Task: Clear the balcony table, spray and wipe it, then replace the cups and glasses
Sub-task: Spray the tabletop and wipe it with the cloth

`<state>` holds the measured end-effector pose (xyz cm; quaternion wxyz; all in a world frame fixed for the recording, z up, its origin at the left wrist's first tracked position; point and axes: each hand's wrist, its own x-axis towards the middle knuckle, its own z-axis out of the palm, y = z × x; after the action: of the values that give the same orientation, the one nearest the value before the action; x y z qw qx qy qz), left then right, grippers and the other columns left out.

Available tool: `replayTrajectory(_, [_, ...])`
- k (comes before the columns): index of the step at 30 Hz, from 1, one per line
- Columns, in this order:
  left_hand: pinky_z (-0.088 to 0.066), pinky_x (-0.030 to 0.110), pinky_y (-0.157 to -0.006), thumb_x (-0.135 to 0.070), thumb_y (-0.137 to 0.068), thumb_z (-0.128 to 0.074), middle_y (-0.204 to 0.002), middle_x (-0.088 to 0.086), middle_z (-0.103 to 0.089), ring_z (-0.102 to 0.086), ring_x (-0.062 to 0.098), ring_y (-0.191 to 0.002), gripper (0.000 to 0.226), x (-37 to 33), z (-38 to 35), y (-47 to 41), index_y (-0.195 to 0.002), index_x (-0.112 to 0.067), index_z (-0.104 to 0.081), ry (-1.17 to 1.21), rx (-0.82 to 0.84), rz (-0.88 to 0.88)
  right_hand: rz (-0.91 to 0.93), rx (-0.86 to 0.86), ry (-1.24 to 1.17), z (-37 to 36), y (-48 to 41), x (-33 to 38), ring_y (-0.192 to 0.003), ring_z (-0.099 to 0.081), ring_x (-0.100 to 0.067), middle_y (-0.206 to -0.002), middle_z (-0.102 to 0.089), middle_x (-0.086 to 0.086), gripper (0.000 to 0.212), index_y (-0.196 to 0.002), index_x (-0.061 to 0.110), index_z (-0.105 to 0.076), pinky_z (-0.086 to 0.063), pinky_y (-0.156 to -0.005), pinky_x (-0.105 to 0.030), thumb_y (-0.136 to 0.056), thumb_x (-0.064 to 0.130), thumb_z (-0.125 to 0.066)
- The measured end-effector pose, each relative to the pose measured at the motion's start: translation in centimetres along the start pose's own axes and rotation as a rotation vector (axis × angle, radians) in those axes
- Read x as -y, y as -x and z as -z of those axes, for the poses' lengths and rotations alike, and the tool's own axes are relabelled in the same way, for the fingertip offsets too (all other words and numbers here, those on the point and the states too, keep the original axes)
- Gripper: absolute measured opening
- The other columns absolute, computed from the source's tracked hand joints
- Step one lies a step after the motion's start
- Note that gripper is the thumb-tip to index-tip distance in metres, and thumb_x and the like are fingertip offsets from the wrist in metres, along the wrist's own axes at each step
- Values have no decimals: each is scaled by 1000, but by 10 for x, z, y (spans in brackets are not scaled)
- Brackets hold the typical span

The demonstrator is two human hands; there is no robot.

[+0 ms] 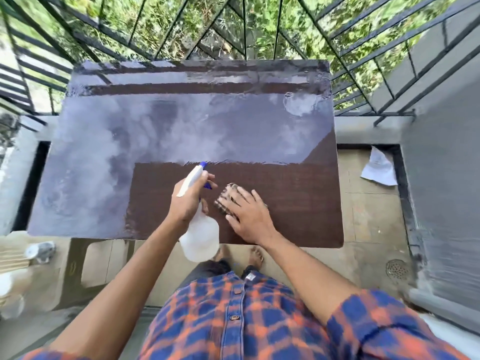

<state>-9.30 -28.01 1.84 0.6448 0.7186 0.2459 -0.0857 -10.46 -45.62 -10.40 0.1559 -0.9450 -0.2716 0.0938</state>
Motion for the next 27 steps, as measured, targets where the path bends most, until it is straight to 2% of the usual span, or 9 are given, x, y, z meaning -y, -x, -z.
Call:
replayTrajectory(2, [-40,29,-46,-37,-103,-54,-94,11,-71,-42,25,-40,31,-2,2,-6,-101,-11,-72,10,9,13,-104,-41,4,9,0,-29,-149,-31,-20,-164,-30,7,56,-149,41,-41,-26,-118,-55,-94,51,-48])
replayTrajectory(5, [-42,33,-52,-42,-101,-55,-95,9,-72,-42,25,-40,33,-4,7,-17,-102,-13,-72,19,24,33,-499,-177,-7,27,13,-98,-149,-29,-27,-164,-31,1,56,-151,36,-42,-24,-119,-55,-96,50,-49])
replayTrajectory(8, [-43,36,-55,-42,-100,-56,-97,10,-72,-44,26,-39,34,-8,13,-30,-103,-13,-71,33,5,34,-880,-336,-81,44,23,-146,-148,-31,-32,-163,-30,-7,58,-151,28,-43,-29,-116,-55,-97,47,-48])
replayTrajectory(10, [-44,34,-50,-43,-100,-56,-98,13,-73,-45,26,-38,33,-11,19,-40,-102,-13,-71,41,-52,38,-1049,-389,-127,46,9,-147,-149,-28,-34,-164,-27,-9,61,-152,25,-41,-27,-118,-54,-95,45,-51])
replayTrajectory(12, [-44,30,-45,-42,-101,-56,-98,12,-73,-46,26,-37,32,-13,28,-52,-100,-13,-71,49,-122,47,-1122,-390,-156,42,-21,-123,-152,-21,-35,-166,-21,-9,67,-155,23,-35,-20,-121,-54,-95,45,-54])
replayTrajectory(14, [-44,30,-46,-42,-102,-56,-95,8,-72,-46,24,-36,32,-15,37,-61,-99,-14,-70,56,-168,53,-988,-330,-143,32,-52,-82,-153,-17,-35,-167,-18,-8,69,-157,24,-32,-18,-122,-54,-95,47,-54])
replayTrajectory(18, [-44,33,-51,-44,-101,-56,-92,6,-72,-47,24,-37,31,-21,62,-80,-97,-17,-72,53,-214,61,-405,-130,-111,1,-112,17,-154,-17,-31,-167,-20,-4,71,-157,28,-30,-17,-124,-52,-94,50,-51])
replayTrajectory(20, [-44,33,-49,-44,-101,-57,-90,4,-73,-47,24,-36,30,-25,74,-89,-95,-19,-72,55,-229,58,-189,-58,-74,-10,-136,52,-153,-21,-29,-167,-23,-3,70,-156,30,-32,-21,-122,-53,-92,49,-51])
replayTrajectory(27, [-44,34,-47,-40,-102,-58,-93,12,-73,-47,25,-38,29,-32,108,-126,-96,-16,-73,60,-222,49,85,-16,4,-4,-216,53,-148,-32,-26,-162,-35,-2,62,-150,33,-43,-24,-119,-51,-90,45,-51])
